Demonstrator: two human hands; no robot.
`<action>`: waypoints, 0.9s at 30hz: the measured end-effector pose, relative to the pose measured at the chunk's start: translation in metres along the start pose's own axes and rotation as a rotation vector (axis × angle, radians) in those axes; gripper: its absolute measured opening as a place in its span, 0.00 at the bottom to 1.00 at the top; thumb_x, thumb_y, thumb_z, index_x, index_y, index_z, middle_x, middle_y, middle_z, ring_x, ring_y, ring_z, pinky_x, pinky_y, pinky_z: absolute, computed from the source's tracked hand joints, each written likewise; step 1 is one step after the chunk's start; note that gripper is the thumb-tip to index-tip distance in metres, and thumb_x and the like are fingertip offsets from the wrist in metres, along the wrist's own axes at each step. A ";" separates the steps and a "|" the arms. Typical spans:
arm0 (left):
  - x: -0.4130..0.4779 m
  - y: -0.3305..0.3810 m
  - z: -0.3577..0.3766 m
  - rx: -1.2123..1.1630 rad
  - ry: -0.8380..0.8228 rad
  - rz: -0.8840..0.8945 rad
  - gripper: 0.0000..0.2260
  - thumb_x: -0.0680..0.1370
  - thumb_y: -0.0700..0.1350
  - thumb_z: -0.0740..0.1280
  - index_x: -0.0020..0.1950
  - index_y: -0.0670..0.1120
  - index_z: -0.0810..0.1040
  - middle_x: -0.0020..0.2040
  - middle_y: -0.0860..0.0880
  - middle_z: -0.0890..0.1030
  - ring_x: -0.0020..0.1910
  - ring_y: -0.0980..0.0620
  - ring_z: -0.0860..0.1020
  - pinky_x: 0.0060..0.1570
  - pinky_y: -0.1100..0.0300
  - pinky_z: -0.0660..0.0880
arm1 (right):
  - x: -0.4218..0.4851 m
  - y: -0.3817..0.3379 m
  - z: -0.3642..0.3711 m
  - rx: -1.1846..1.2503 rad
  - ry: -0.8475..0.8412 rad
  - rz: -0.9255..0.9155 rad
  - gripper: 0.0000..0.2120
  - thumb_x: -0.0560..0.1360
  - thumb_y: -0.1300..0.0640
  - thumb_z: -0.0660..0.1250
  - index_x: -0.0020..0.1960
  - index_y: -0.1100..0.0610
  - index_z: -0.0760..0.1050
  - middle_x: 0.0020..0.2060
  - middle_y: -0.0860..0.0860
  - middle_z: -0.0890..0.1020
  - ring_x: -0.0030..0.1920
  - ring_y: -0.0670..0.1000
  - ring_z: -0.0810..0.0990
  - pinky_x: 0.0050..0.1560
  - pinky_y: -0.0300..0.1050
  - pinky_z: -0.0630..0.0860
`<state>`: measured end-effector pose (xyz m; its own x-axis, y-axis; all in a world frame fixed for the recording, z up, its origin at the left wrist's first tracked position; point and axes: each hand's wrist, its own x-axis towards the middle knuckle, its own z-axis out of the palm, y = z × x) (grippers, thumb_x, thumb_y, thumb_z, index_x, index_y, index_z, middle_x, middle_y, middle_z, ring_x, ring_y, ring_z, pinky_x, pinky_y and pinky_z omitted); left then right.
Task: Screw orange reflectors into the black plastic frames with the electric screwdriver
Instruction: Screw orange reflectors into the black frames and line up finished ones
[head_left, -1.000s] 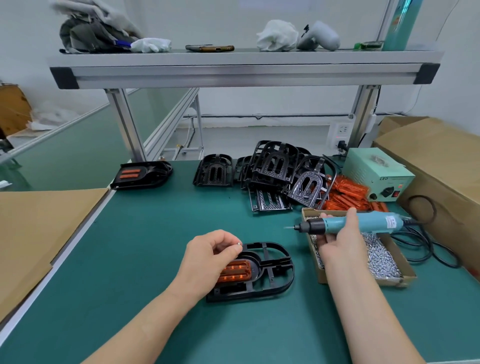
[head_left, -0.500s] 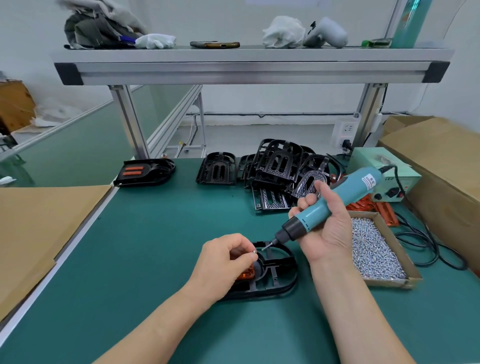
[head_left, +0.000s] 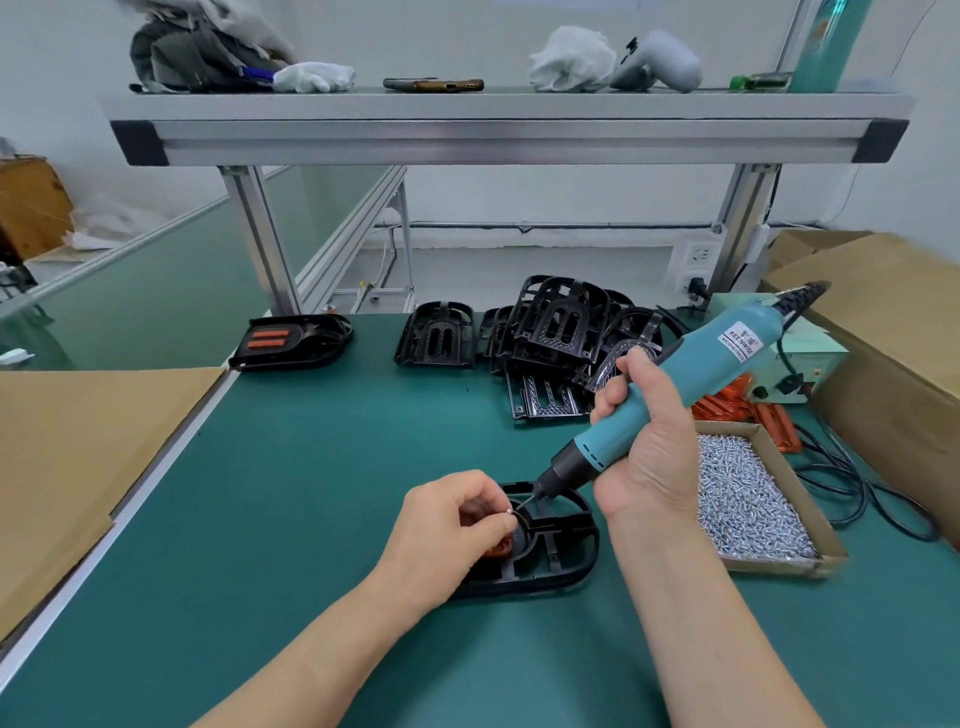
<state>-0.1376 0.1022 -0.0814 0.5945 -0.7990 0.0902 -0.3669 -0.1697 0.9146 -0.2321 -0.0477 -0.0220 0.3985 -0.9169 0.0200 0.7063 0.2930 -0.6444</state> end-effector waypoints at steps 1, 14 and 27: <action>0.000 0.000 0.000 -0.003 0.000 -0.001 0.09 0.73 0.39 0.75 0.39 0.52 0.80 0.37 0.49 0.84 0.38 0.46 0.84 0.47 0.45 0.81 | 0.000 0.001 0.000 -0.005 0.009 -0.009 0.20 0.71 0.58 0.75 0.57 0.59 0.69 0.38 0.52 0.71 0.32 0.47 0.71 0.32 0.36 0.71; 0.000 0.001 0.001 0.002 -0.010 -0.010 0.08 0.74 0.38 0.74 0.39 0.48 0.80 0.36 0.48 0.84 0.35 0.51 0.84 0.43 0.56 0.82 | -0.001 0.007 0.000 0.001 0.044 0.004 0.19 0.72 0.58 0.75 0.57 0.59 0.69 0.40 0.53 0.72 0.32 0.47 0.72 0.32 0.36 0.72; -0.006 -0.004 0.008 0.405 0.146 0.237 0.12 0.72 0.41 0.75 0.36 0.52 0.75 0.34 0.59 0.75 0.38 0.58 0.75 0.39 0.68 0.69 | -0.009 0.022 0.007 -0.126 0.242 -0.135 0.11 0.74 0.57 0.75 0.48 0.53 0.72 0.26 0.45 0.76 0.26 0.43 0.73 0.30 0.34 0.72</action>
<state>-0.1460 0.1028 -0.0888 0.5444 -0.7585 0.3580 -0.7358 -0.2270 0.6380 -0.2162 -0.0310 -0.0315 0.1444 -0.9876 -0.0609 0.6594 0.1419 -0.7383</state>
